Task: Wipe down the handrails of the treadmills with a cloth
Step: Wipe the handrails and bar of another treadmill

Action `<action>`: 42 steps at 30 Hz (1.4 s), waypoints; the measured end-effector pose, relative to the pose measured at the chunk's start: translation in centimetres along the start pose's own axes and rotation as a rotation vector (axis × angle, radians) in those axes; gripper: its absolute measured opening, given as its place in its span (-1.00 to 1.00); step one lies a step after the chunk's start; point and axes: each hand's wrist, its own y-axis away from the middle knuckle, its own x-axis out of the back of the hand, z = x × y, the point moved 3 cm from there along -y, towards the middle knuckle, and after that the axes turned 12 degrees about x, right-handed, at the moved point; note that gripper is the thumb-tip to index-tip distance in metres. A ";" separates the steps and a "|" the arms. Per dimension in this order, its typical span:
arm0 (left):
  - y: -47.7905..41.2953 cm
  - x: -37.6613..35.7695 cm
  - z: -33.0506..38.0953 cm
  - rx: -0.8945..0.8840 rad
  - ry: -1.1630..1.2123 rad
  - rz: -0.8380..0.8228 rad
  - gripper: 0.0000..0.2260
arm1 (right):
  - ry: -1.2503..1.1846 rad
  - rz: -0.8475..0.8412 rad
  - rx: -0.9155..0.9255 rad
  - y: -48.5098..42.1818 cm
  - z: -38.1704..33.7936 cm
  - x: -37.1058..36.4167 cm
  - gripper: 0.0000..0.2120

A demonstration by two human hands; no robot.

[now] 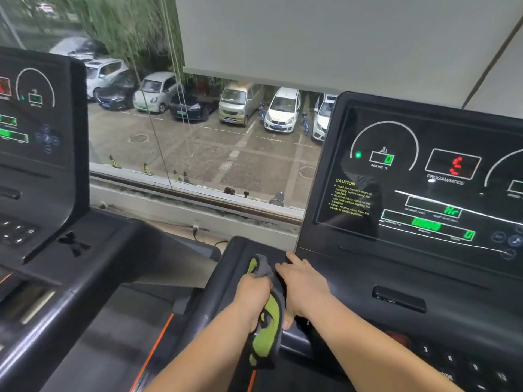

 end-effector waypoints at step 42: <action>3.6 6.2 -2.3 -0.453 -0.347 0.461 -0.78 | 0.406 -0.108 0.113 -1.2 0.3 -0.3 0.12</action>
